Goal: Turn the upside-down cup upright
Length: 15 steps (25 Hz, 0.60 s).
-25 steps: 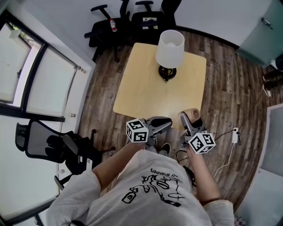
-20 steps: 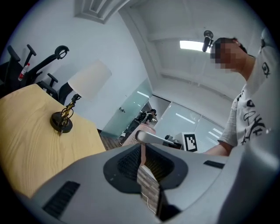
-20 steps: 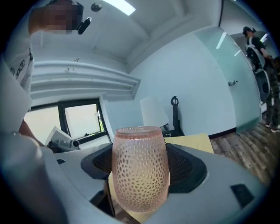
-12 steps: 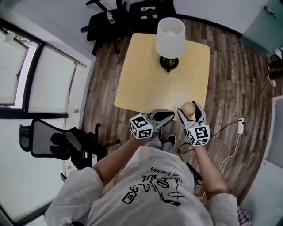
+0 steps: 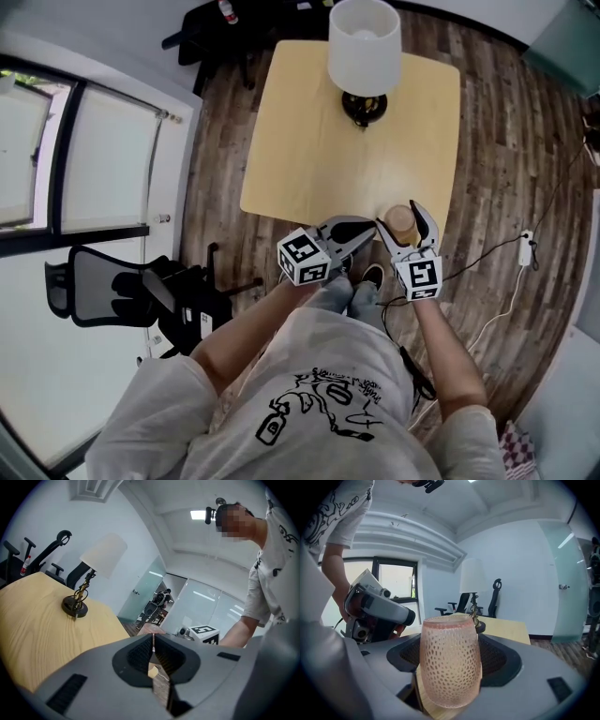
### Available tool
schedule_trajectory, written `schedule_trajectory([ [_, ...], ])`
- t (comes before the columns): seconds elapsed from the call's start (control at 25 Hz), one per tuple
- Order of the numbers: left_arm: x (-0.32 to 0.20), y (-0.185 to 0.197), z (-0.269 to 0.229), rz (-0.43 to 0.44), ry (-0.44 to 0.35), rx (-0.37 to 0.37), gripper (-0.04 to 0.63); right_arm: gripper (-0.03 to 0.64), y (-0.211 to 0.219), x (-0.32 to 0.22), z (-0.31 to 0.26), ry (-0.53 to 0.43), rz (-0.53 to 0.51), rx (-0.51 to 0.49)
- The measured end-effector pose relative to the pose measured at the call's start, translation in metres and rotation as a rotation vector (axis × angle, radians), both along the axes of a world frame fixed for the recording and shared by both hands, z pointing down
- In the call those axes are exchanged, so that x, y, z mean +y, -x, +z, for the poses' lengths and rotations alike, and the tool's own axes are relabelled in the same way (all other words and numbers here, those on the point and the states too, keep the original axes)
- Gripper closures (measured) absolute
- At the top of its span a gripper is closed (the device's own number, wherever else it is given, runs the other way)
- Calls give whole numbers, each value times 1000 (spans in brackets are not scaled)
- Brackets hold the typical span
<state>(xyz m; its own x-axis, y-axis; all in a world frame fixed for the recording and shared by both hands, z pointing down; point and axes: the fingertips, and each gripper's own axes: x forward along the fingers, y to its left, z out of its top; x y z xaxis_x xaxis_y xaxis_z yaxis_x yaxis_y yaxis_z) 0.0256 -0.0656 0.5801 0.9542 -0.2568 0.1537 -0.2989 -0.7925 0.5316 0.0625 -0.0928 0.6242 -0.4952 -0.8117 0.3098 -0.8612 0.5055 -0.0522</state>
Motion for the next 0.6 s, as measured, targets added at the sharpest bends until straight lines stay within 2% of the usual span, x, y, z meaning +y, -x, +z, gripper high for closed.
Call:
schedule_trajectory([
  [0.24,4,0,27,-1,32,8,576,256,3,2,28,15,9,11],
  [0.4,0,4,41,-35,45,16,575,256,1,2,44,29,21,5],
  [0.6,-5,6,51,-46,36,14,577,256,-2,1,55,20,44,-9],
])
